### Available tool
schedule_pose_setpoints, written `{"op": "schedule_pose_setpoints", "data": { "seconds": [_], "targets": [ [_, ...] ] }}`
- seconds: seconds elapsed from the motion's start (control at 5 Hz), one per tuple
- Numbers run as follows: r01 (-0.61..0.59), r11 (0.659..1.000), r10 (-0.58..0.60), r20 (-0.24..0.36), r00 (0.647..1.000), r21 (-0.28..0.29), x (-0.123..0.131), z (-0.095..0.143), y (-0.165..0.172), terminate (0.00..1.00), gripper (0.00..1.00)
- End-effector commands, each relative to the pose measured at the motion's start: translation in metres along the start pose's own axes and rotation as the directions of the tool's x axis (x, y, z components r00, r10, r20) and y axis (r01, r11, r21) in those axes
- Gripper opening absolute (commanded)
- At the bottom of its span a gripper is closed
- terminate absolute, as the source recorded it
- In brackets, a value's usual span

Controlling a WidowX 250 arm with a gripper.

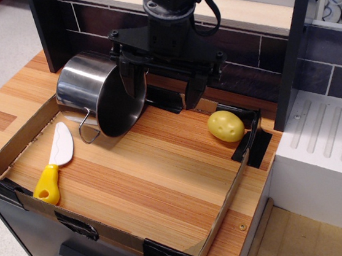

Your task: Upright metal pot

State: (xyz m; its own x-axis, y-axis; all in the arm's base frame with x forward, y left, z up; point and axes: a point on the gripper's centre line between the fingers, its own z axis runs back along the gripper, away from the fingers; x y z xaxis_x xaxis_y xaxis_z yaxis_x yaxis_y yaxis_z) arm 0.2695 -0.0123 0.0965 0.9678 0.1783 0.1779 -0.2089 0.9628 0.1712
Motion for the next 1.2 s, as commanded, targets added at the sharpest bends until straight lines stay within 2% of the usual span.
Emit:
{"op": "schedule_pose_setpoints", "data": {
  "seconds": [0.0,0.2,0.6,1.0],
  "targets": [
    [0.0,1.0,0.0,0.0,1.0,0.0,0.0,0.0,0.0,0.0,1.0],
    [-0.092,0.996,0.091,0.125,0.988,0.007,-0.009,0.015,0.013,0.0,1.0],
    [-0.286,0.956,0.242,0.358,0.902,0.073,-0.015,0.015,0.047,0.0,1.0],
    [-0.373,0.924,0.327,0.339,0.882,0.08,-0.011,-0.012,0.061,0.0,1.0]
  ]
}}
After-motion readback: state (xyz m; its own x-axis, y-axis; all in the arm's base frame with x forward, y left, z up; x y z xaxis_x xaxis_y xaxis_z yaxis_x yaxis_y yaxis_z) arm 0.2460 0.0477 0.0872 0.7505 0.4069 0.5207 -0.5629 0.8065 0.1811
